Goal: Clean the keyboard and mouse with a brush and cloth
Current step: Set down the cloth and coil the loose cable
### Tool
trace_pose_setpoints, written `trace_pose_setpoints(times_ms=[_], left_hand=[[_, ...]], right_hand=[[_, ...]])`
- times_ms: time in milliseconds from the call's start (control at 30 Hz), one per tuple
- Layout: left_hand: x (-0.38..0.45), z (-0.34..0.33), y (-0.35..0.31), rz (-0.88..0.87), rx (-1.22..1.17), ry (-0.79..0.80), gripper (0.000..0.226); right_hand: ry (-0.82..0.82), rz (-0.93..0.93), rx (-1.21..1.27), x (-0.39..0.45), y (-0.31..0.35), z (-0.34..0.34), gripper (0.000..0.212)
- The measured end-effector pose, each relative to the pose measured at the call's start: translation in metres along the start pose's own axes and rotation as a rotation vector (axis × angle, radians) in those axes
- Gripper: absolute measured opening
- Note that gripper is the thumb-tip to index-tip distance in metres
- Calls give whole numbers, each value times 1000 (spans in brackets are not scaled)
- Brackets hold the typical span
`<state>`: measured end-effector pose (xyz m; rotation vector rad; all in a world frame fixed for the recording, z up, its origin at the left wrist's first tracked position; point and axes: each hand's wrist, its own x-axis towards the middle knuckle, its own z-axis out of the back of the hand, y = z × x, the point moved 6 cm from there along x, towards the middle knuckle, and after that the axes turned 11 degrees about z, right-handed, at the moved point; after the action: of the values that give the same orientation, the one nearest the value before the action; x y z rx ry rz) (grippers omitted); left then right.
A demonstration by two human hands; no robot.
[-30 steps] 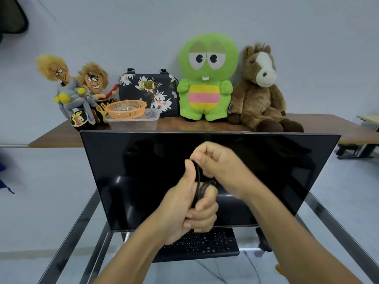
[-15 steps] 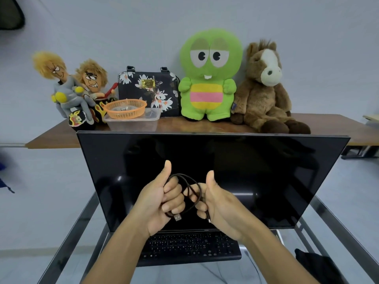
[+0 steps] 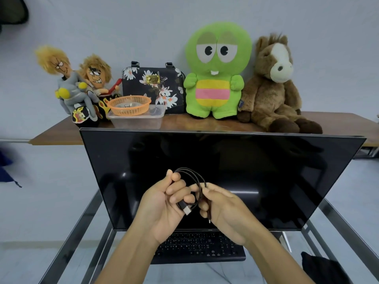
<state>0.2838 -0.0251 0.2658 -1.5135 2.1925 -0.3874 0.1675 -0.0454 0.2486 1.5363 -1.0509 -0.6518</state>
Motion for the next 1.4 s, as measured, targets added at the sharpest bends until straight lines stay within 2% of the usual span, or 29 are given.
trace_pose_setpoints(times_ms=[67,133,200,267,300,400,500,600,667,733,900,1033,1100,1200,1267,1333,1400], left_hand=[[2,0,-1,-9,-51,-18,35],[3,1,-3,-5,-90,-20,36],[3,3,-3,-1,-101,-19,35],[3,3,-1,-11,-85,-37,35],[3,4,1,-18,-69,-53,35],[4,5,7,-59,30,-140,35],[0,9,5,-160,268,-278,34],[-5,10,1,-241,504,-368,34],[-9,8,2,-285,659,-427,35],[-11,8,3,-318,765,-478,35],[-8,16,0,-365,887,-497,37],[-3,27,-6,-366,976,-502,37],[2,32,-6,-351,992,-495,37],[10,38,3,-299,952,-472,36],[13,40,11,-269,903,-456,36],[18,42,20,-238,890,-446,37],[23,48,30,-203,980,-475,39]], right_hand=[[43,18,66,0,2,3,33],[107,41,27,-1,9,6,33],[91,59,-205,-1,13,11,27],[-19,91,-491,3,16,18,22],[-70,107,-514,5,16,20,21],[-107,89,-204,9,10,18,17],[-55,-4,118,7,8,14,26],[48,-43,245,2,11,6,32],[82,-24,100,-1,11,2,33],[38,-11,-58,-1,11,4,28],[-63,-71,-241,0,7,14,18],[-104,-71,-309,-1,4,17,12],[-130,-68,-326,0,3,19,17],[-160,-87,-175,-1,-2,23,21],[-115,-88,-109,-5,-2,23,16],[-70,-79,-204,-10,-5,29,10],[-119,-63,-427,-16,-9,46,10]])
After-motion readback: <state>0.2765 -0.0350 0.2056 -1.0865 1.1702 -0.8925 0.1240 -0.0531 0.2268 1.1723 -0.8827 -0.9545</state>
